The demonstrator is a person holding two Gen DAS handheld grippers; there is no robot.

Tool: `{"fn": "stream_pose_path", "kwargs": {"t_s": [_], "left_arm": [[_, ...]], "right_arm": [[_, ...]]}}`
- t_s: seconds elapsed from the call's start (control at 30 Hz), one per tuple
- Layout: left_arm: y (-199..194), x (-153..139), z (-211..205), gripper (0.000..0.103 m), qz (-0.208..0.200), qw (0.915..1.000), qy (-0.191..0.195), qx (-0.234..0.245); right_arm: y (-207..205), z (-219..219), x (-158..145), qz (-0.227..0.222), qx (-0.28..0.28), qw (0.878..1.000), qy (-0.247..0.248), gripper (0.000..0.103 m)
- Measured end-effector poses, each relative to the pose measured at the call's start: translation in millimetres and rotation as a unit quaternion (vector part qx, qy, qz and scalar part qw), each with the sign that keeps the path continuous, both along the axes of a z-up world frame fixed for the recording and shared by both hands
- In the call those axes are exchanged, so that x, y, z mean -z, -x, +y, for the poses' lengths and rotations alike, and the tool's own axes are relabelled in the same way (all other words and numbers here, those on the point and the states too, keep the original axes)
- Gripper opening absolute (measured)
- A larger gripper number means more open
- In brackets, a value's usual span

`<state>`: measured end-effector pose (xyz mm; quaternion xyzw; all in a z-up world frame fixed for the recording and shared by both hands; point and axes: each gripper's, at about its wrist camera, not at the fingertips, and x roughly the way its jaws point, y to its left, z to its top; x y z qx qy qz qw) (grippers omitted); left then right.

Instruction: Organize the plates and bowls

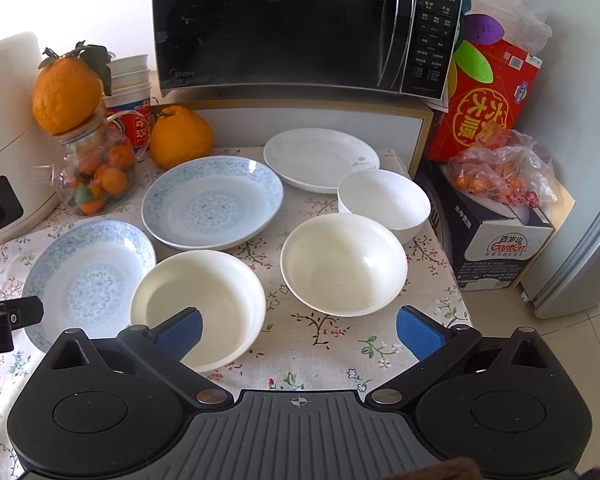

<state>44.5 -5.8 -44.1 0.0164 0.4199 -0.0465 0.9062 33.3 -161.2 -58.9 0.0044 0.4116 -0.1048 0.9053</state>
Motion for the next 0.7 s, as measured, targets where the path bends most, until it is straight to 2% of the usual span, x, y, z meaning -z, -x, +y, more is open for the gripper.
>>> {"fn": "stream_pose_path", "kwargs": {"t_s": [0.1, 0.17, 0.2, 0.27, 0.33, 0.4, 0.47, 0.57, 0.7], "left_arm": [[-7.7, 1.3, 10.5, 0.103, 0.007, 0.9998, 0.007, -0.014], [-12.8, 1.1, 21.0, 0.103, 0.016, 0.9993, 0.025, -0.022], [-14.8, 1.2, 26.7, 0.102, 0.019, 0.9988, 0.034, -0.029], [-17.8, 1.7, 39.0, 0.098, 0.024, 0.9971, 0.057, -0.044], [-21.5, 3.3, 47.3, 0.092, 0.032, 0.9956, 0.071, -0.052], [-24.4, 5.7, 53.2, 0.083, 0.039, 0.9943, 0.081, -0.057], [-27.1, 9.0, 56.7, 0.077, 0.047, 0.9933, 0.088, -0.059], [-32.3, 14.8, 61.6, 0.067, 0.059, 0.9914, 0.097, -0.065], [-40.6, 21.0, 68.5, 0.060, 0.072, 0.9889, 0.107, -0.074]], "right_arm": [[-1.1, 1.2, 2.0, 0.009, -0.009, 1.000, -0.018, 0.102], [-0.8, -3.6, 1.8, 0.004, -0.016, 0.998, -0.067, 0.100], [-0.7, -6.6, 1.9, 0.002, -0.020, 0.995, -0.098, 0.096], [-1.9, -11.3, 3.7, 0.003, -0.028, 0.987, -0.158, 0.080], [-4.6, -9.9, 9.1, 0.017, -0.038, 0.976, -0.214, 0.047], [-5.4, -1.8, 11.7, 0.030, -0.058, 0.968, -0.243, 0.037], [-6.9, 11.7, 13.4, 0.033, -0.079, 0.962, -0.259, 0.037], [-14.5, 28.9, 27.6, 0.069, -0.080, 0.955, -0.276, 0.038], [-23.9, 43.0, 42.0, 0.084, -0.055, 0.958, -0.267, 0.040]]}}
